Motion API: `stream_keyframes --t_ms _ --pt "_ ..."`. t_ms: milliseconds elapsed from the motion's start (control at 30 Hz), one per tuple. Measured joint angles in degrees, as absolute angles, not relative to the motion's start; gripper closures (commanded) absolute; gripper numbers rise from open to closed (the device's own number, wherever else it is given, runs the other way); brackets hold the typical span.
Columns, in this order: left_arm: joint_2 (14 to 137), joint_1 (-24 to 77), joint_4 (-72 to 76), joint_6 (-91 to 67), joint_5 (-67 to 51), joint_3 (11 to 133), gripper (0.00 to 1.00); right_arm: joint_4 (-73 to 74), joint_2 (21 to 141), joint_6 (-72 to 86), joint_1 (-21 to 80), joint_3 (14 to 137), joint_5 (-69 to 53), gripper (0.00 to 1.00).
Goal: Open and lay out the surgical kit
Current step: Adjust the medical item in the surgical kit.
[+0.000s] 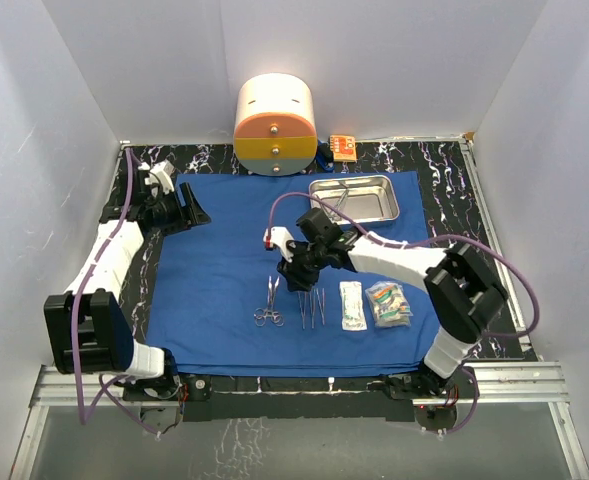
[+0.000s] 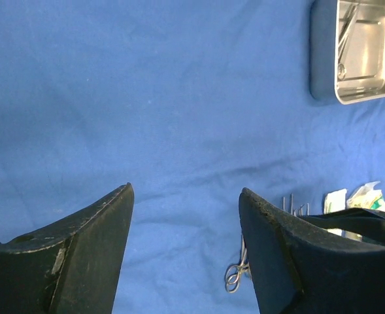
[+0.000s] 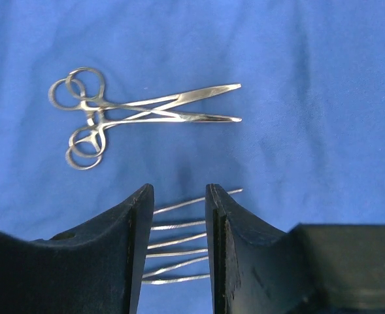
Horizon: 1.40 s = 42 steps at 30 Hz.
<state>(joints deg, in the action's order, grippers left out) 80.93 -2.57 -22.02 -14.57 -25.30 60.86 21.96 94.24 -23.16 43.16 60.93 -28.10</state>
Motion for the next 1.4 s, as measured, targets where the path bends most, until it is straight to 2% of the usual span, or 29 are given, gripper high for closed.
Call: stream_keyframes --t_ms 267,467,700,833,1033,1133,1167,1233,1400 --pt "77.43 -2.98 -19.31 -16.05 -28.08 58.67 0.33 19.75 103.68 -19.68 43.77 66.52 -22.02 0.68" --pt "77.38 -2.98 -18.81 -15.62 -28.51 58.00 0.34 19.09 105.82 -18.70 43.92 67.64 -21.56 0.70" --pt "77.93 -2.98 -18.87 -12.12 -30.37 58.00 0.42 19.03 106.17 -18.31 45.78 67.96 -21.93 0.71" --pt "78.98 -1.87 -20.40 -3.16 -35.77 58.02 0.44 19.49 105.06 -18.87 46.46 67.85 -22.20 0.71" --pt "75.35 7.22 -25.02 18.70 -42.06 54.54 0.44 20.10 95.72 -21.26 44.93 66.85 -21.74 0.72" --pt "74.04 15.51 -31.51 31.94 -43.00 54.78 0.44 19.77 91.09 -21.21 40.34 66.87 -23.83 0.72" --pt "75.00 24.21 -36.73 41.50 -42.41 54.98 0.42 19.55 90.11 -20.86 37.89 66.85 -24.73 0.71" --pt "75.40 26.48 -37.85 43.46 -41.71 54.96 0.41 19.05 88.53 -19.68 29.36 66.63 -26.63 0.71" --pt "78.26 35.33 -38.15 48.60 -36.07 54.11 0.40 18.96 85.12 -18.15 21.43 63.00 -27.97 0.71"
